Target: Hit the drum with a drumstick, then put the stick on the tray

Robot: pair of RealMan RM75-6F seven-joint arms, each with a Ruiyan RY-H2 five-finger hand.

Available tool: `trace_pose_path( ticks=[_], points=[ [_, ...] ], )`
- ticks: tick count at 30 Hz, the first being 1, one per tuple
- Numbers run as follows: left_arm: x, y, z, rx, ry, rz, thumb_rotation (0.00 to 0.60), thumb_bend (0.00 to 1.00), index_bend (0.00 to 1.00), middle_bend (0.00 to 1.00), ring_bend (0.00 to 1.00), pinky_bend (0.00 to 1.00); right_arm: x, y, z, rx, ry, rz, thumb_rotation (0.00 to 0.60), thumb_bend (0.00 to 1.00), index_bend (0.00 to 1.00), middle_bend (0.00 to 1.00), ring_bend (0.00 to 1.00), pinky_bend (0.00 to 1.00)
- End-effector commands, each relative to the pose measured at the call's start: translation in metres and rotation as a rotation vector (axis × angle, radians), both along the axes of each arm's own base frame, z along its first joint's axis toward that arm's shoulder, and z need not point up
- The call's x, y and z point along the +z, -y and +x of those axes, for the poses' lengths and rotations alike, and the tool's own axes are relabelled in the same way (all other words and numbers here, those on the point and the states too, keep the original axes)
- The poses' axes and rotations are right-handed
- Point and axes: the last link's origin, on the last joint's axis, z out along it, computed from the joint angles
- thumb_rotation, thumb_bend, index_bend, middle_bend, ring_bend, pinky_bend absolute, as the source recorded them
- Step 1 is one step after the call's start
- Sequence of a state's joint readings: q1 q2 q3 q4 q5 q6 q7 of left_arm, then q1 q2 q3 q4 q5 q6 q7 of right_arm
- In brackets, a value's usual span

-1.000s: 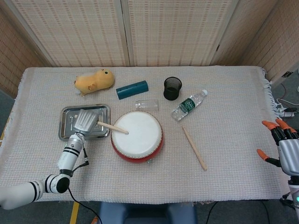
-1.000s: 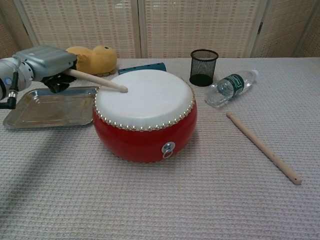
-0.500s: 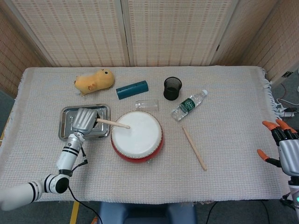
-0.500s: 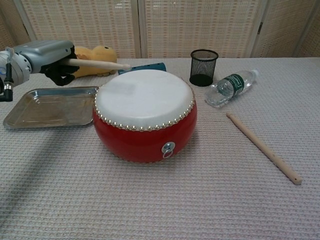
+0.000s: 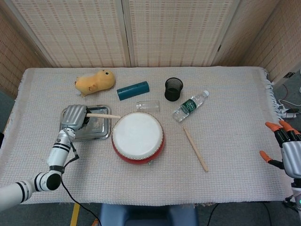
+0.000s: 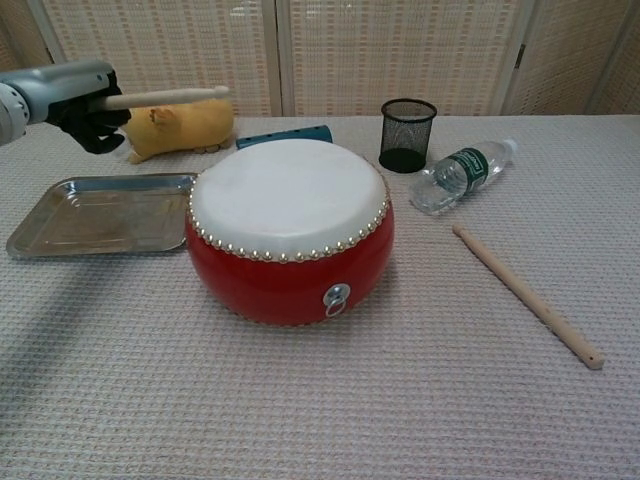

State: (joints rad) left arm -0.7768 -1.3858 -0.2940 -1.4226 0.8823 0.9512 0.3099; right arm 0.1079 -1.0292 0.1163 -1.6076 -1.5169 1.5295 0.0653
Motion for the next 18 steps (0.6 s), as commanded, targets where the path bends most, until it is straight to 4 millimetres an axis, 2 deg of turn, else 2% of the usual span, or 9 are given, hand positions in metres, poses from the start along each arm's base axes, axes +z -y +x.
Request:
trace_pose_path(
  ticks=[1,8,13,18],
  points=[
    [0.001,-0.002,-0.005,0.042,0.06,0.017,0.6,0.72,0.99,1.0,1.0,1.0,-0.001,0.001,0.0,0.001,0.0,0.004,0.6,0.18,0.17,0.21,0.08,0.22],
    [-0.011,-0.022,-0.033,0.168,0.047,0.029,0.6,0.72,0.98,1.0,0.98,1.0,0.0,0.001,0.0,-0.001,-0.002,0.004,0.6,0.18,0.17,0.21,0.08,0.22],
    [-0.022,-0.035,-0.056,0.194,-0.099,0.045,0.6,0.72,0.97,1.0,0.97,1.0,0.0,0.001,-0.002,-0.011,-0.002,0.002,0.6,0.18,0.17,0.21,0.08,0.22],
    [-0.035,-0.041,-0.066,0.203,-0.168,-0.003,0.6,0.72,0.95,1.0,0.95,1.0,-0.002,0.002,-0.003,-0.014,0.0,0.006,0.6,0.18,0.17,0.21,0.08,0.22]
  ],
)
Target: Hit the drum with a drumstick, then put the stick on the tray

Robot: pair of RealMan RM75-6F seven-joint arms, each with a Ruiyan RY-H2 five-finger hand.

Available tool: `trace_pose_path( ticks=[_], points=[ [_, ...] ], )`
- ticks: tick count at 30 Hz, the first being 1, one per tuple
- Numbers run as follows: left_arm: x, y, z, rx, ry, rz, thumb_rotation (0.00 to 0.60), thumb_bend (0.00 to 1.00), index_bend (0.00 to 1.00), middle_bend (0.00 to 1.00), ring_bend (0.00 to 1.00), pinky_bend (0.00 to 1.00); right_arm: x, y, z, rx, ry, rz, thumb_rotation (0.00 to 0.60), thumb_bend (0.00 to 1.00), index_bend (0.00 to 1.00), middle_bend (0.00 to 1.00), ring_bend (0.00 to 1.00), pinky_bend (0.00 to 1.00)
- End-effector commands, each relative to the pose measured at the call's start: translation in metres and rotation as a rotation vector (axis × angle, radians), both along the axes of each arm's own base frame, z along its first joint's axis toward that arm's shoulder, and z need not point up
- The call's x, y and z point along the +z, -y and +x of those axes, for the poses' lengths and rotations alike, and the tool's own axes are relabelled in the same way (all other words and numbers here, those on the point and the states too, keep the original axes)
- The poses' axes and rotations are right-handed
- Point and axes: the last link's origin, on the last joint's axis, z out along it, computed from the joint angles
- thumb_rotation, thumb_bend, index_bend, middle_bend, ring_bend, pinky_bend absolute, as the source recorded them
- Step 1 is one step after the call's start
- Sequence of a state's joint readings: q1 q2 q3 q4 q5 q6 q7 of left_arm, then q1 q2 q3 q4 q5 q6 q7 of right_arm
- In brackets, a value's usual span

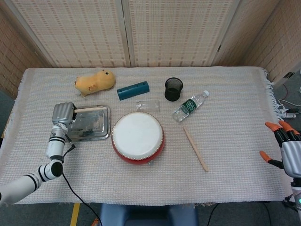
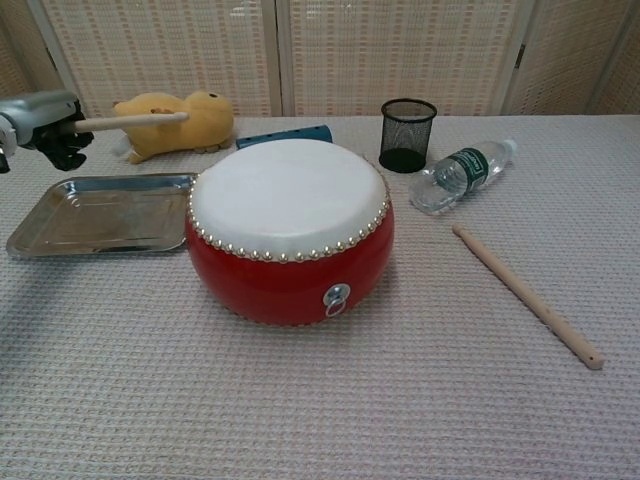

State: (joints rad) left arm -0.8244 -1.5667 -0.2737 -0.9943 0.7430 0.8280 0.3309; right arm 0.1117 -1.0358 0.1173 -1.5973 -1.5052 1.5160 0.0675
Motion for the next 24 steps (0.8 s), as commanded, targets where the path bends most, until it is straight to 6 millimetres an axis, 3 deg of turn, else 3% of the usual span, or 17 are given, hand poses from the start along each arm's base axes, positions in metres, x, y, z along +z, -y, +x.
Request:
trace_pose_path(
  ticks=[1,10,15,19,24],
  points=[
    [-0.02,-0.004,-0.003,-0.002,-0.063,-0.066,0.6,0.72,0.94,1.0,0.95,1.0,-0.001,0.001,0.0,-0.002,0.0,0.002,0.6,0.18,0.17,0.21,0.08,0.22],
    [-0.033,-0.016,0.001,-0.01,-0.128,-0.077,0.6,0.72,0.92,1.0,0.93,1.0,0.0,0.003,-0.002,-0.01,-0.003,0.002,0.6,0.18,0.17,0.21,0.08,0.22],
    [-0.036,-0.02,0.0,0.015,-0.14,-0.093,0.6,0.71,0.83,0.93,0.85,1.0,0.0,0.003,-0.003,-0.016,-0.002,0.001,0.6,0.18,0.17,0.21,0.08,0.22],
    [-0.037,-0.018,0.0,0.022,-0.14,-0.099,0.6,0.68,0.7,0.8,0.72,0.96,-0.001,0.004,-0.004,-0.018,-0.002,0.002,0.6,0.18,0.17,0.21,0.08,0.22],
    [-0.035,-0.017,-0.001,0.037,-0.129,-0.117,0.6,0.57,0.43,0.48,0.44,0.76,-0.001,0.004,-0.004,-0.015,0.0,0.001,0.6,0.18,0.17,0.21,0.08,0.22]
  ],
)
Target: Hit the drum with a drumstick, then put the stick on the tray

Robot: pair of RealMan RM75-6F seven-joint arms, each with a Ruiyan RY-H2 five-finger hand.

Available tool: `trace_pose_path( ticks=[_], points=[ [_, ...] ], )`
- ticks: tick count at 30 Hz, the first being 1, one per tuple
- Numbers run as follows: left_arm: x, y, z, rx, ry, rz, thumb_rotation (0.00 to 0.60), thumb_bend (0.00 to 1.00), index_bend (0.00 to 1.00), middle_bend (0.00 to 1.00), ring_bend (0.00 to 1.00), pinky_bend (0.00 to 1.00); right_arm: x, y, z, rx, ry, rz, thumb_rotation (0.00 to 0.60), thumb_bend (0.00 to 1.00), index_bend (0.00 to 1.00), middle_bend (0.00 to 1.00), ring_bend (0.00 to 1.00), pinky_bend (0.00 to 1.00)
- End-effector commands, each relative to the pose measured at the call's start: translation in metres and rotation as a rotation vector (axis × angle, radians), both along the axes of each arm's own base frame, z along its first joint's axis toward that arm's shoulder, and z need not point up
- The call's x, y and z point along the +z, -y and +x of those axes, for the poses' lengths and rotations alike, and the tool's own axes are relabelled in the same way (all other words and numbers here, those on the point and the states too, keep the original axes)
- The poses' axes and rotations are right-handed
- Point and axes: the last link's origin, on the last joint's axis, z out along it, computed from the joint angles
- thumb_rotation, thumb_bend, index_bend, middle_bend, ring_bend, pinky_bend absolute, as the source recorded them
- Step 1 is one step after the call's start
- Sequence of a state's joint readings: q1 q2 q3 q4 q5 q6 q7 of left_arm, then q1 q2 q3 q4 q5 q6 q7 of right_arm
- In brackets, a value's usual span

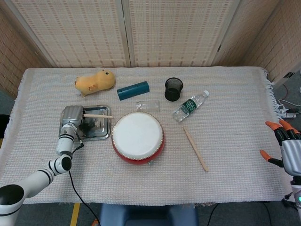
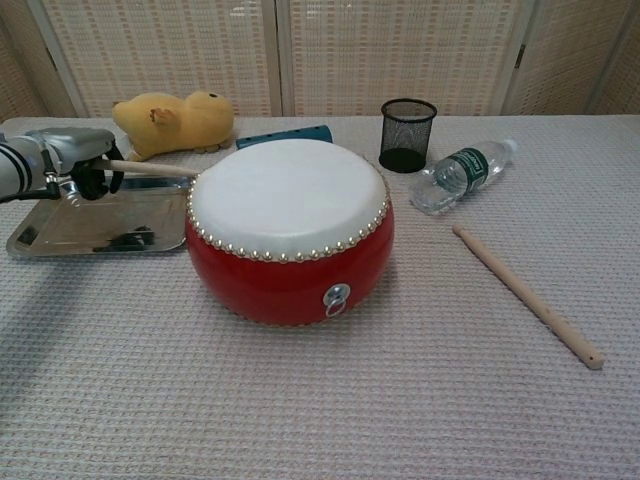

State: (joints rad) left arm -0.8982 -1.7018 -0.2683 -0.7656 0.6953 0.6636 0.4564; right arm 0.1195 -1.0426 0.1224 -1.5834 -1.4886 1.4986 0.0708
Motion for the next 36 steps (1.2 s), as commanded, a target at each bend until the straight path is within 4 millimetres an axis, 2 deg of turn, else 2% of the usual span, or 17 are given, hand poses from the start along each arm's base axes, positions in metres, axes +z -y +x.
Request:
trace_pose_path(
  ticks=[1,6,13,21,29,36],
  points=[
    [0.002,0.0,0.0,0.006,0.003,-0.002,0.6,0.53,0.37,0.41,0.38,0.69,0.0,0.0,-0.001,-0.003,0.001,-0.001,0.6,0.18,0.17,0.21,0.08,0.22],
    [0.002,0.002,0.002,0.008,0.009,-0.008,0.6,0.36,0.16,0.19,0.14,0.37,0.0,-0.001,-0.002,-0.005,0.003,-0.004,0.6,0.18,0.17,0.21,0.08,0.22],
    [0.001,0.004,0.006,0.018,0.029,-0.035,0.6,0.3,0.01,0.03,0.0,0.13,0.001,-0.001,-0.003,-0.003,0.004,-0.007,0.6,0.18,0.17,0.21,0.08,0.22],
    [0.008,0.005,0.009,0.028,0.087,-0.039,0.6,0.24,0.0,0.0,0.0,0.03,0.002,-0.002,-0.003,-0.003,0.006,-0.008,0.6,0.18,0.17,0.21,0.08,0.22],
    [0.018,0.007,0.012,0.037,0.144,-0.043,0.6,0.18,0.0,0.0,0.0,0.0,0.003,-0.003,-0.003,0.0,0.007,-0.011,0.6,0.18,0.17,0.21,0.08,0.22],
    [0.052,0.013,0.017,0.012,0.272,0.081,0.6,0.19,0.0,0.0,0.0,0.03,0.006,-0.004,-0.003,-0.002,0.007,-0.017,0.6,0.18,0.17,0.21,0.08,0.22]
  ],
)
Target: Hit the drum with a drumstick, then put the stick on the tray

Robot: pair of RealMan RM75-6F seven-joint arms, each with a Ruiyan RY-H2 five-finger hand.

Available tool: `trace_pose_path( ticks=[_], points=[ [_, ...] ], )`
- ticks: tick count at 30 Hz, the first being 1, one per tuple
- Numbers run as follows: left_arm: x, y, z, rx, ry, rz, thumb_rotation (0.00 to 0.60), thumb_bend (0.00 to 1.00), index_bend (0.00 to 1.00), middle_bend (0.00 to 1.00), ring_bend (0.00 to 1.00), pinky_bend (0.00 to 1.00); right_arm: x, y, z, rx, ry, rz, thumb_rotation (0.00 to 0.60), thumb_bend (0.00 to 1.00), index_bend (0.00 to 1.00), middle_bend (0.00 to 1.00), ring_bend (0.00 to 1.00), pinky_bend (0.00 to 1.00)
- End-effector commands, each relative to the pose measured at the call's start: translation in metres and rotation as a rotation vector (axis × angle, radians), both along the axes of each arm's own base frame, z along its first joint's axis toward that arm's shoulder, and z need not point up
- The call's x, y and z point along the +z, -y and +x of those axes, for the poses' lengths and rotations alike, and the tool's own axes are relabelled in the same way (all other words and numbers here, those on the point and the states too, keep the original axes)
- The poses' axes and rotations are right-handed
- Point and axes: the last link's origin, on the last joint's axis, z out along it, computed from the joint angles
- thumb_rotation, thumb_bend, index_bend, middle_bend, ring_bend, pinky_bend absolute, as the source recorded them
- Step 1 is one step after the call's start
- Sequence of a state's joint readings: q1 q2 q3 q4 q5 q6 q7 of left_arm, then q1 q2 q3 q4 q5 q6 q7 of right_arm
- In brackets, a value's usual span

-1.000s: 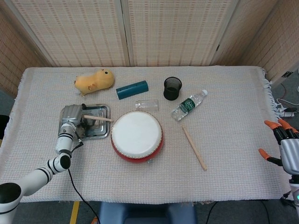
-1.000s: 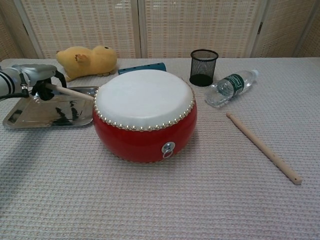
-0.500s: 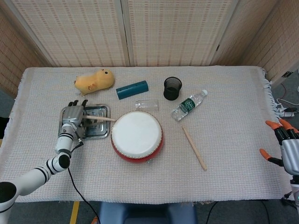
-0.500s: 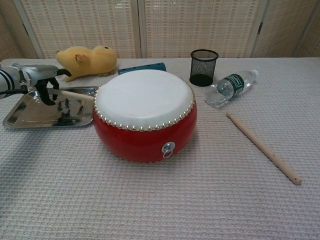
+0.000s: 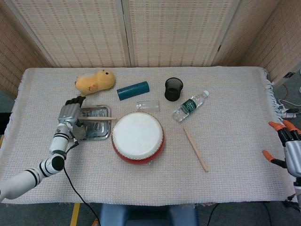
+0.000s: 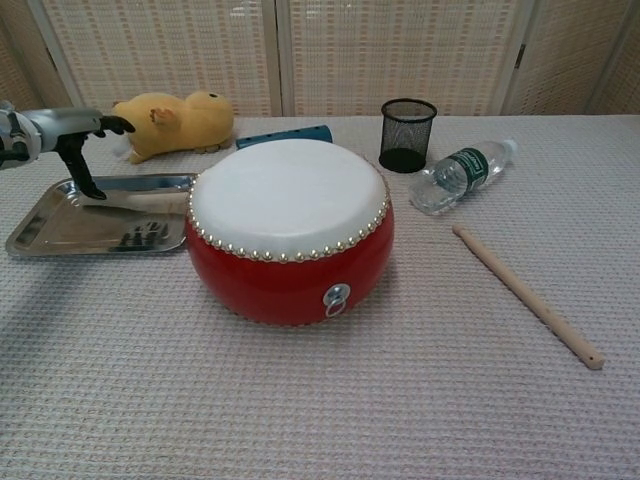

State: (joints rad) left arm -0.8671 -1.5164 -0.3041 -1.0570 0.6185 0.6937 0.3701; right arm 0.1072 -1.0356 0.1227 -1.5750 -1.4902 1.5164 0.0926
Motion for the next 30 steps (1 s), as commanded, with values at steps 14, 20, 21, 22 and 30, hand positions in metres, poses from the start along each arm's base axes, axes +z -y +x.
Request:
trace_pose_path(
  ticks=[14,20,21,22,30],
  points=[
    [0.082,0.101,-0.048,-0.089,0.031,0.288,0.6,0.28,0.18,0.12,0.02,0.13,0.0,0.003,-0.01,-0.01,0.114,0.102,0.6,0.18,0.19,0.2,0.05,0.18],
    [0.09,0.157,-0.063,-0.106,0.016,0.325,0.6,0.28,0.18,0.12,0.02,0.12,-0.012,0.001,-0.011,0.009,0.121,0.171,0.6,0.18,0.17,0.15,0.0,0.07],
    [0.09,0.167,-0.066,-0.11,0.01,0.327,0.6,0.28,0.18,0.12,0.02,0.11,-0.014,0.0,-0.011,0.009,0.125,0.183,0.6,0.18,0.15,0.14,0.0,0.05],
    [0.09,0.175,-0.067,-0.115,0.006,0.326,0.6,0.28,0.18,0.12,0.02,0.11,-0.016,-0.001,-0.01,0.011,0.128,0.189,0.6,0.18,0.13,0.12,0.0,0.02],
    [0.089,0.224,-0.073,-0.146,-0.001,0.315,0.6,0.28,0.17,0.12,0.02,0.09,-0.027,-0.014,-0.011,0.015,0.138,0.164,0.6,0.18,0.07,0.09,0.0,0.0]
  ],
)
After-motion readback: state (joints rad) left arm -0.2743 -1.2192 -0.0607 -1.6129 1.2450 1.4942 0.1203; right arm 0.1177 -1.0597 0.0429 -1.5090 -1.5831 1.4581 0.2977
